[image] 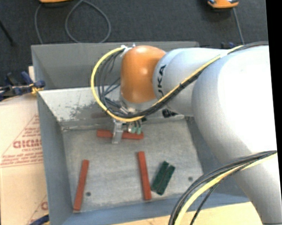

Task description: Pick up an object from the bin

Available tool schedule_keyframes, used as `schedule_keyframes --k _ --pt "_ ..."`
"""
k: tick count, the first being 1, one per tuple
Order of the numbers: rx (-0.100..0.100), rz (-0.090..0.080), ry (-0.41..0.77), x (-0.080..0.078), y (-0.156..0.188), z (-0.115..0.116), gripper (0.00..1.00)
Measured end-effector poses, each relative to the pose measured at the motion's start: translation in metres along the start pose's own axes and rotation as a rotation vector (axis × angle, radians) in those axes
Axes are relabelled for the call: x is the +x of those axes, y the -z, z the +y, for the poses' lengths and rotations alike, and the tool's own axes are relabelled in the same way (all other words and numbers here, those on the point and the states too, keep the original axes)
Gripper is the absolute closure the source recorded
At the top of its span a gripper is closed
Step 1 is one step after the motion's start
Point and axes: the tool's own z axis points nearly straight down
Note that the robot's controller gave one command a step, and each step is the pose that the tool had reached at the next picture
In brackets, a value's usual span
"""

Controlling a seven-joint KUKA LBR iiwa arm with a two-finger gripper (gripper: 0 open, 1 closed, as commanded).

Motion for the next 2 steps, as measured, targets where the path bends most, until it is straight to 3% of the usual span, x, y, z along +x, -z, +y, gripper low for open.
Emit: schedule_keyframes --k 1,2 --pt "0.004 0.004 0.011 0.038 0.042 -0.02 1.0" --pt "0.002 -0.003 -0.014 0.05 0.166 -0.036 1.0"
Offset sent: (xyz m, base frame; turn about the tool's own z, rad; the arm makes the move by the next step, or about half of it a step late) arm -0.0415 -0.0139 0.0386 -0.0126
